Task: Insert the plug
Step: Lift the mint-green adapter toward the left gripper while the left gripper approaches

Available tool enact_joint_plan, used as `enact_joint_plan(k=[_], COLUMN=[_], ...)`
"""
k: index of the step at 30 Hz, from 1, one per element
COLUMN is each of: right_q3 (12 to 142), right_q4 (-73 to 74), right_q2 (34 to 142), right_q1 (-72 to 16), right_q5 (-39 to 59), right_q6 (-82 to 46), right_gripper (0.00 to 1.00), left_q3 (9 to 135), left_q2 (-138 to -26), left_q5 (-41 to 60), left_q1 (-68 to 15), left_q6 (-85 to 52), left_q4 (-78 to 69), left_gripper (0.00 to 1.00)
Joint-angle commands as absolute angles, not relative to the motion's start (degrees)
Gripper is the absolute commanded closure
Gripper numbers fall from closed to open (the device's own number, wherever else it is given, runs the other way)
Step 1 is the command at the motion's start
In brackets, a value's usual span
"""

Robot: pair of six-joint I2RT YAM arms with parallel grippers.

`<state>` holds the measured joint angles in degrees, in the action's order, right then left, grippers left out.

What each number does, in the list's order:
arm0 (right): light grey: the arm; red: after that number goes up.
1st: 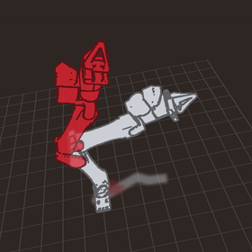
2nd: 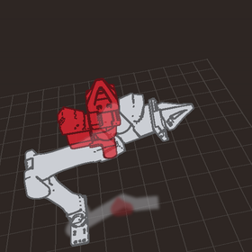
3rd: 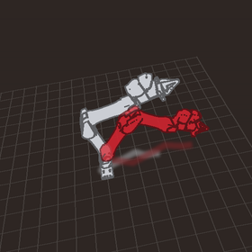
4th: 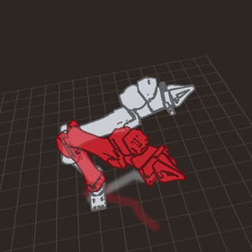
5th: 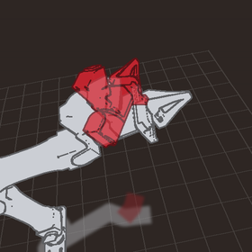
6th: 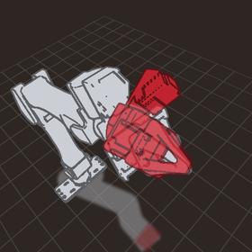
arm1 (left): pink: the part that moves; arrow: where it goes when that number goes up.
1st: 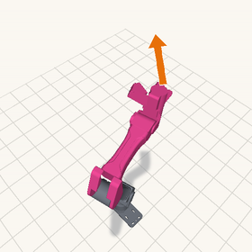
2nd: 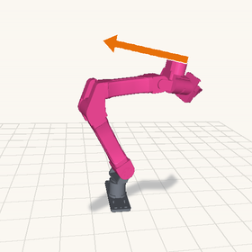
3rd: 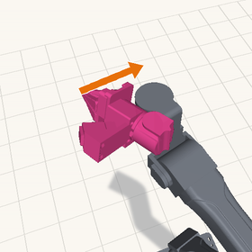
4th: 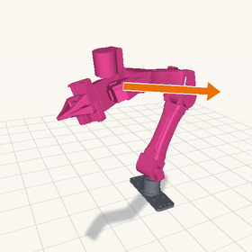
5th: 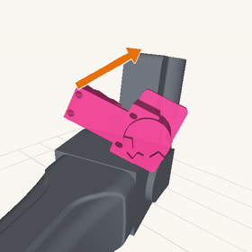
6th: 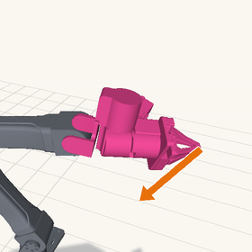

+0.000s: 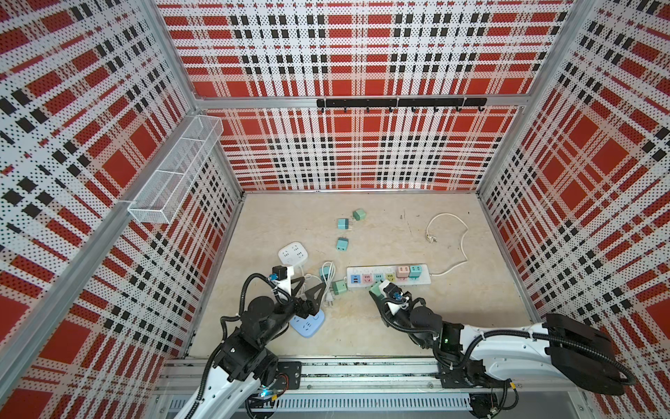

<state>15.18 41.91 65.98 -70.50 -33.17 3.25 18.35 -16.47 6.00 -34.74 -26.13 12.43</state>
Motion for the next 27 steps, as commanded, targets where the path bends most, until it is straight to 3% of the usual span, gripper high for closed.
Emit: enact_joint_plan(k=[1, 7, 11, 18, 27], right_q3=[13.82, 13.38, 11.42, 8.73, 7.91], right_q4=[48.68, 51.15, 56.11, 59.29, 59.07], right_q2=[64.96, 65.82, 66.01, 64.38, 61.7], right_q1=[-70.27, -70.22, -70.2, -70.22, -70.22], right_q5=[-35.44, -33.97, -32.49, -30.24, -23.45], right_q6=[6.75, 7.59, 7.81, 8.04, 8.91], right_gripper=[0.94, 0.99, 0.99, 1.0, 1.0], left_q3=[21.62, 25.18, 28.45, 29.14, 28.99], left_q2=[-20.46, -31.56, -39.27, -42.81, -45.22], left_q5=[9.65, -4.2, -12.58, -16.17, -8.79], left_q1=[-41.5, -63.48, -73.25, -74.49, -68.9], left_q6=[-25.08, -18.8, -16.57, -19.53, -24.25], left_q4=[8.37, 4.92, 3.71, 2.09, 0.32], left_gripper=[0.15, 0.17, 0.17, 0.18, 0.21])
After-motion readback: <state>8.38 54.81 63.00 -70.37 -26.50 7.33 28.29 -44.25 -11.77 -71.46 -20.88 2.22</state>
